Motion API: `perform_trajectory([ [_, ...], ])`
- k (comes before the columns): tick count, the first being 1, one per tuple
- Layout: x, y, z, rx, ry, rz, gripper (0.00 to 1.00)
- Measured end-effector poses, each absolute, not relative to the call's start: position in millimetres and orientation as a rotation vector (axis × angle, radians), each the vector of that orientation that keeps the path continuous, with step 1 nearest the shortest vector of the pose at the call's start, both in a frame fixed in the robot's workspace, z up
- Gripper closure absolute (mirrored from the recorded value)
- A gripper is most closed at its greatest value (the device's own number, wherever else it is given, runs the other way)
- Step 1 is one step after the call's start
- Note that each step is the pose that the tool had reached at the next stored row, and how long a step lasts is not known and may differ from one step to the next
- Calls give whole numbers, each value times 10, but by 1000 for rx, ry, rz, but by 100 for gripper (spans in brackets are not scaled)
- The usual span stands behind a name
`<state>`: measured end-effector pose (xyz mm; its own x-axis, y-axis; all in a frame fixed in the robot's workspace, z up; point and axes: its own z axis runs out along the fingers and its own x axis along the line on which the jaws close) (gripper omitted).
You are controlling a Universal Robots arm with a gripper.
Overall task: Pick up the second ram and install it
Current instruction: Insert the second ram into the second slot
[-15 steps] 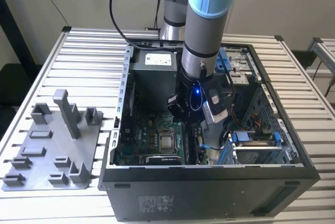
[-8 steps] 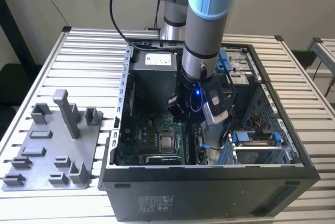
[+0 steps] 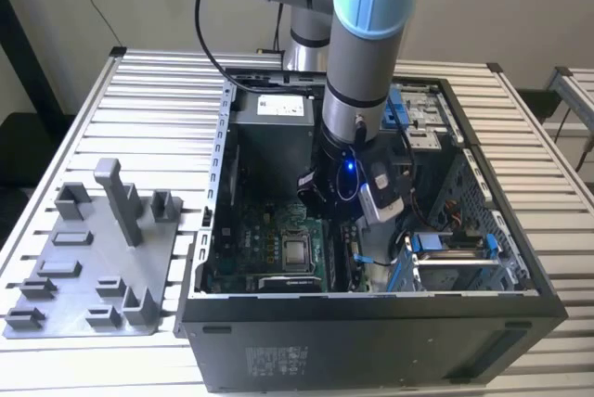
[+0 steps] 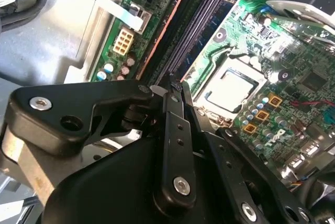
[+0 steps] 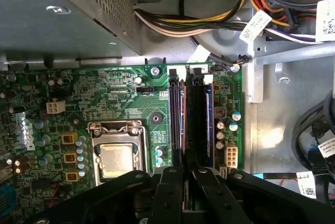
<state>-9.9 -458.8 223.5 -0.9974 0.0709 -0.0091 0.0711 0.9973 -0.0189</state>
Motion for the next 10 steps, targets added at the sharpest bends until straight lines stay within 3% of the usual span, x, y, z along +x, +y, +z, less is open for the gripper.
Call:
perform_trajectory([
  [10,-92,-4586,2233,79,3132,-30,86],
])
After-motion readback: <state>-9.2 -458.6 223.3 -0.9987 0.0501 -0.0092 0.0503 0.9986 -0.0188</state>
